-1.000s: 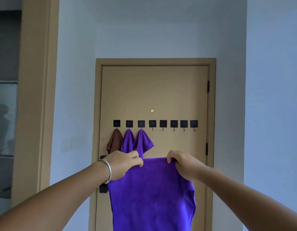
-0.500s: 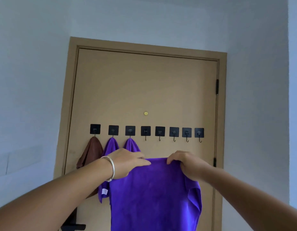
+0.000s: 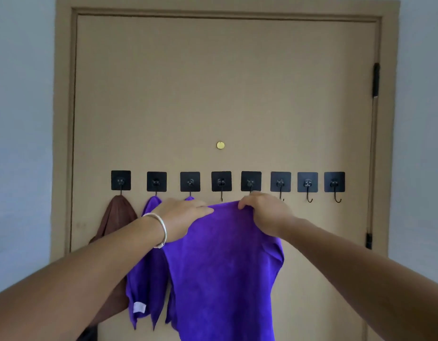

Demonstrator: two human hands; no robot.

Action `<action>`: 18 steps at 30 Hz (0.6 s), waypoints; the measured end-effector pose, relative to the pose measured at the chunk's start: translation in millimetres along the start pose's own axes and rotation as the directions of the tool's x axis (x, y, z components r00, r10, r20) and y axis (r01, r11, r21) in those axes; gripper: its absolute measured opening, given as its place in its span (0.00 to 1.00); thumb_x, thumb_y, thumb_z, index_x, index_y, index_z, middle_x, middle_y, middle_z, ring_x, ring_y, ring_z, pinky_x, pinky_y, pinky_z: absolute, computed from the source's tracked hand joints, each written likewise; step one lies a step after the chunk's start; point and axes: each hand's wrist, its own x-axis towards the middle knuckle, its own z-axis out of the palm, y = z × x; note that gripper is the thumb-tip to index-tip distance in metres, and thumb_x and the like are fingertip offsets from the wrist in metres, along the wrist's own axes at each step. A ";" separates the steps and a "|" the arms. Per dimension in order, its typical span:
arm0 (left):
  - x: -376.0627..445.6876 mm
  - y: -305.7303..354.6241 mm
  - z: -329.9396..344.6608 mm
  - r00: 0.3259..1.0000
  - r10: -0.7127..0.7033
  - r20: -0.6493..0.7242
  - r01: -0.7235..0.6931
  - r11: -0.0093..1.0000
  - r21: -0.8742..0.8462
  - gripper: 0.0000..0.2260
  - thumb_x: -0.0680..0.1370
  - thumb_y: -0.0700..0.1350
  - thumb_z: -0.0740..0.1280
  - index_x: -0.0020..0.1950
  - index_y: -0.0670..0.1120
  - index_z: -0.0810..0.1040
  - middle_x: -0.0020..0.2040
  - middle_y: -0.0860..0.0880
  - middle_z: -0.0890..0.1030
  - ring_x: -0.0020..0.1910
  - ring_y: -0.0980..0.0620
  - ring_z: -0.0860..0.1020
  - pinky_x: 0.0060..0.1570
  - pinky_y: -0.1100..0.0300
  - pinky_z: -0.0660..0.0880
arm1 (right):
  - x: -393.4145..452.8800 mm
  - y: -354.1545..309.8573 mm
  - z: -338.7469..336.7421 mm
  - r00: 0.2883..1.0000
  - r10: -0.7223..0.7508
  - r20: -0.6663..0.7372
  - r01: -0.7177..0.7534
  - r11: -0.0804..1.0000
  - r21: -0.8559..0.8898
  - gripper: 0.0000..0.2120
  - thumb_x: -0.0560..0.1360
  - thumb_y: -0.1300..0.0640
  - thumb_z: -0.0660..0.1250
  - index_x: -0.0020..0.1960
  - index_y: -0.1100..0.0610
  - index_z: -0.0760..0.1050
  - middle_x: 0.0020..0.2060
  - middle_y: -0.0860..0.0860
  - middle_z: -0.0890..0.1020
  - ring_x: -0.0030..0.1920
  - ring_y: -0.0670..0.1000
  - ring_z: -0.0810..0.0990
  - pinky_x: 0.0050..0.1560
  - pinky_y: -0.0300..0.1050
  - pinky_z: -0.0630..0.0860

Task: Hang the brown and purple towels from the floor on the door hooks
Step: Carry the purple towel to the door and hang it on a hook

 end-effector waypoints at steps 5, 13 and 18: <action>59.4 -22.6 18.3 0.996 -0.091 0.013 0.091 0.996 -0.003 0.34 0.73 0.31 0.54 0.74 0.59 0.60 0.69 0.59 0.67 0.56 0.50 0.75 0.47 0.56 0.71 | 62.8 36.4 24.3 0.998 -0.063 -0.013 0.062 0.998 -0.009 0.24 0.74 0.66 0.55 0.63 0.45 0.73 0.61 0.48 0.73 0.58 0.55 0.75 0.46 0.44 0.69; 107.5 -41.3 56.8 0.988 -0.153 0.015 0.153 0.988 -0.009 0.32 0.74 0.32 0.54 0.73 0.59 0.63 0.69 0.60 0.66 0.58 0.52 0.75 0.49 0.56 0.72 | 114.9 58.8 64.8 0.981 -0.188 -0.044 0.173 0.956 -0.237 0.23 0.75 0.68 0.57 0.66 0.51 0.70 0.58 0.52 0.72 0.53 0.57 0.76 0.38 0.47 0.66; 110.1 -47.9 70.0 0.990 -0.135 -0.033 0.136 0.990 0.028 0.31 0.75 0.34 0.55 0.73 0.60 0.63 0.67 0.60 0.67 0.53 0.53 0.76 0.41 0.59 0.67 | 109.2 55.0 78.1 0.958 -0.263 -0.111 0.204 0.903 -0.377 0.14 0.76 0.64 0.60 0.60 0.56 0.73 0.54 0.54 0.75 0.51 0.56 0.75 0.39 0.48 0.67</action>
